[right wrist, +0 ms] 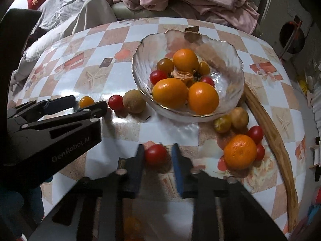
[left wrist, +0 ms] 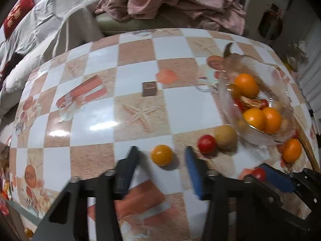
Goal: Organize fruits
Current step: 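Close left gripper on orange cherry tomato while right gripper closes on red tomato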
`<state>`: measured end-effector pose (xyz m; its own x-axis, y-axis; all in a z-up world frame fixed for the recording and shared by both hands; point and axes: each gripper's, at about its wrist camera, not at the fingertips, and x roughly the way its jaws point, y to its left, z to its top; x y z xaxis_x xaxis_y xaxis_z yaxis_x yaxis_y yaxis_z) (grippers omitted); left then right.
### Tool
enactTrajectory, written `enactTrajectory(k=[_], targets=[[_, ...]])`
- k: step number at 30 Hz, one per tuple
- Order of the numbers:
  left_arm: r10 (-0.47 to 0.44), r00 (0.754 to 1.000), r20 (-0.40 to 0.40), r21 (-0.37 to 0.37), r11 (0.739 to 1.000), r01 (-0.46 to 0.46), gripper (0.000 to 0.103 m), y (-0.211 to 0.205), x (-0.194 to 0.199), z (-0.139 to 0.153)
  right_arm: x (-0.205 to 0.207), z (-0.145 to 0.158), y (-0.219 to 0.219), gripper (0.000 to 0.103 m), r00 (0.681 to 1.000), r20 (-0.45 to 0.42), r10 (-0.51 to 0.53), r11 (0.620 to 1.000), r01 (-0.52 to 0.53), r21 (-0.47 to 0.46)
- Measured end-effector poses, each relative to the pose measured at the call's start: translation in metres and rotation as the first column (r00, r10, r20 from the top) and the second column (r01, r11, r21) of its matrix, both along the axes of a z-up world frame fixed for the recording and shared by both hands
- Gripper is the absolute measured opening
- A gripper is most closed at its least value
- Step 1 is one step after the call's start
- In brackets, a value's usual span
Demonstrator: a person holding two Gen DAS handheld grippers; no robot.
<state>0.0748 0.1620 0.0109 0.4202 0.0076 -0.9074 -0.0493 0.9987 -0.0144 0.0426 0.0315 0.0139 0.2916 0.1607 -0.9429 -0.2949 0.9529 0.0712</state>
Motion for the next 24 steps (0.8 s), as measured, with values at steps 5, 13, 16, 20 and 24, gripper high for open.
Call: enactTrajectory(k=[5,13,16,20,24], targets=[[-0.039,0.999,-0.015,-0.054,0.998,0.038,0.022,-0.003,-0.006,0.003,-0.003,0.003,-0.011,0.023,0.999,-0.034,-0.025,0.998,0.027,0.064],[-0.055,0.998,-0.024,-0.106,0.993,0.052,0.022,-0.001,-0.047,0.016,-0.023,0.016,-0.021,0.023,0.998,-0.064,-0.021,0.992,0.029,0.126],[-0.056,0.998,-0.021,-0.119,0.992,0.053,0.022,0.001,-0.066,0.025,-0.032,0.021,-0.025,0.023,0.997,-0.071,-0.022,0.990,0.031,0.137],[-0.046,0.999,-0.024,-0.138,0.990,0.042,0.022,0.005,-0.089,0.033,-0.047,0.029,-0.028,0.023,0.997,-0.082,-0.017,0.989,0.028,0.143],[-0.038,0.999,-0.030,-0.146,0.989,0.033,0.022,0.008,-0.117,0.042,-0.063,0.037,-0.028,0.023,0.996,-0.092,-0.017,0.988,0.031,0.149]])
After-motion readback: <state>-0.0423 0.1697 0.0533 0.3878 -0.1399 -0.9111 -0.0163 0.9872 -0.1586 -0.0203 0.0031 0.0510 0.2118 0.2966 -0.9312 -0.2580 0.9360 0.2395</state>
